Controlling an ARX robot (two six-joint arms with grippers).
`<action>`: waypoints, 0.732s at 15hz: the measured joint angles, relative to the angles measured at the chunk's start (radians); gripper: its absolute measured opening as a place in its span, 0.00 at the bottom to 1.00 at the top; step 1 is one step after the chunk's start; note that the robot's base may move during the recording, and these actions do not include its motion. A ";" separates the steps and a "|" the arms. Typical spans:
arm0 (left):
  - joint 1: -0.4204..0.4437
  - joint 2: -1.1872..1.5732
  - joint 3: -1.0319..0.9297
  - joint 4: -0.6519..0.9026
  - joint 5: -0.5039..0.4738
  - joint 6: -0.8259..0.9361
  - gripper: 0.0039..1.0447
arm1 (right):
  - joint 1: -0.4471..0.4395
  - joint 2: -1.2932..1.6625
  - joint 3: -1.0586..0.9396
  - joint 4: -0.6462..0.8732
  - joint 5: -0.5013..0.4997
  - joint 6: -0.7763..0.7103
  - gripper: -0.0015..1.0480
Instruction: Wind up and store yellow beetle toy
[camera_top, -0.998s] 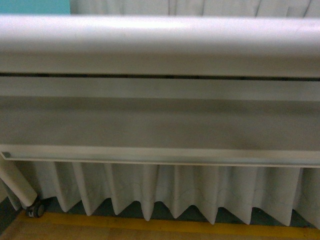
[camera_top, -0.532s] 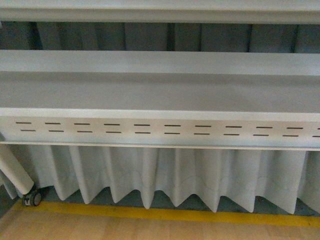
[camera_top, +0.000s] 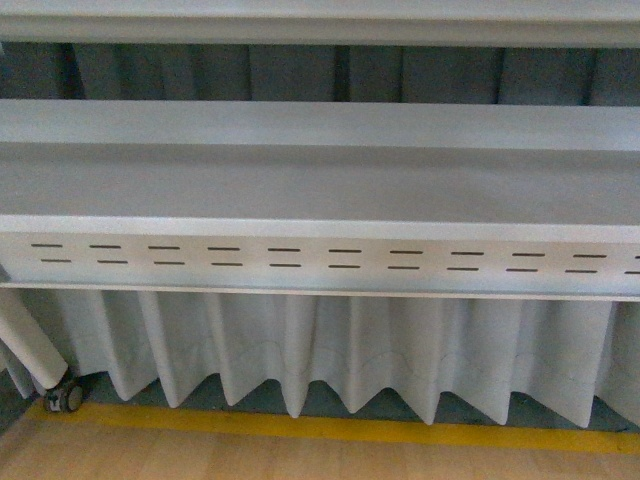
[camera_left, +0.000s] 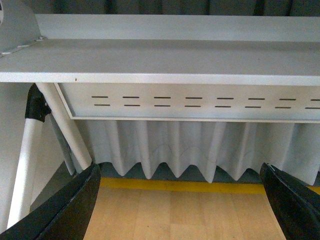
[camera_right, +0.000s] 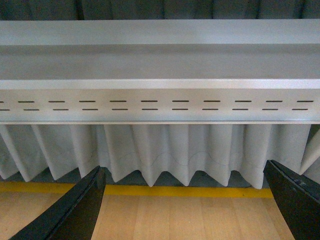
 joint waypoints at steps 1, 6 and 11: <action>0.000 0.000 0.000 0.000 0.000 0.000 0.94 | 0.000 0.000 0.000 0.000 0.000 0.000 0.94; 0.000 0.000 0.000 0.000 0.000 0.000 0.94 | 0.000 0.000 0.000 0.000 0.000 0.000 0.94; 0.000 0.000 0.000 0.000 0.000 0.000 0.94 | 0.000 0.000 0.000 0.000 0.000 0.000 0.94</action>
